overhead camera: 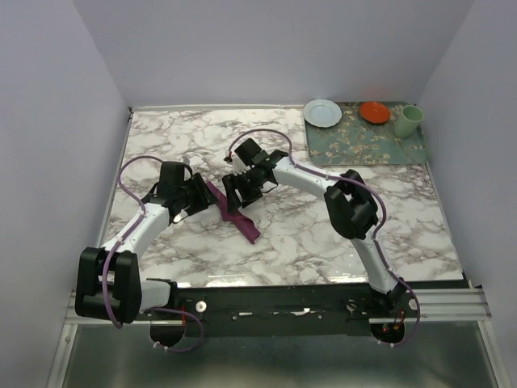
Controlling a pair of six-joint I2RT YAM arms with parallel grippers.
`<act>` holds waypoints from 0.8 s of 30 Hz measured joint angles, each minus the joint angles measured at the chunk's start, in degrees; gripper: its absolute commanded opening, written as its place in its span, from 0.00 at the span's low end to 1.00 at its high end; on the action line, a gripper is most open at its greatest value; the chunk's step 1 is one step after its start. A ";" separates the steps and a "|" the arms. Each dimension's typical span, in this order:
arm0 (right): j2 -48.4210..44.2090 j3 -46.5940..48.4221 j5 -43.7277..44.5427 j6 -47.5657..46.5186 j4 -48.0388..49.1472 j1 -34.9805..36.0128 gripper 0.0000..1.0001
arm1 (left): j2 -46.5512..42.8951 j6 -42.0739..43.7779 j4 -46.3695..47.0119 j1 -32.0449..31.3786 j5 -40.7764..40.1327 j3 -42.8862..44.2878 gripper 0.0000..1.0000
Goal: Fold the napkin, place the utensils inside, and roll it up
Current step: Roll the napkin with the utensil
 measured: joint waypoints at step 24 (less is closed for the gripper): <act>2.75 5.70 24.50 -4.46 -2.32 9.01 0.84 | -8.87 -1.20 -3.21 5.22 -4.39 -2.54 0.56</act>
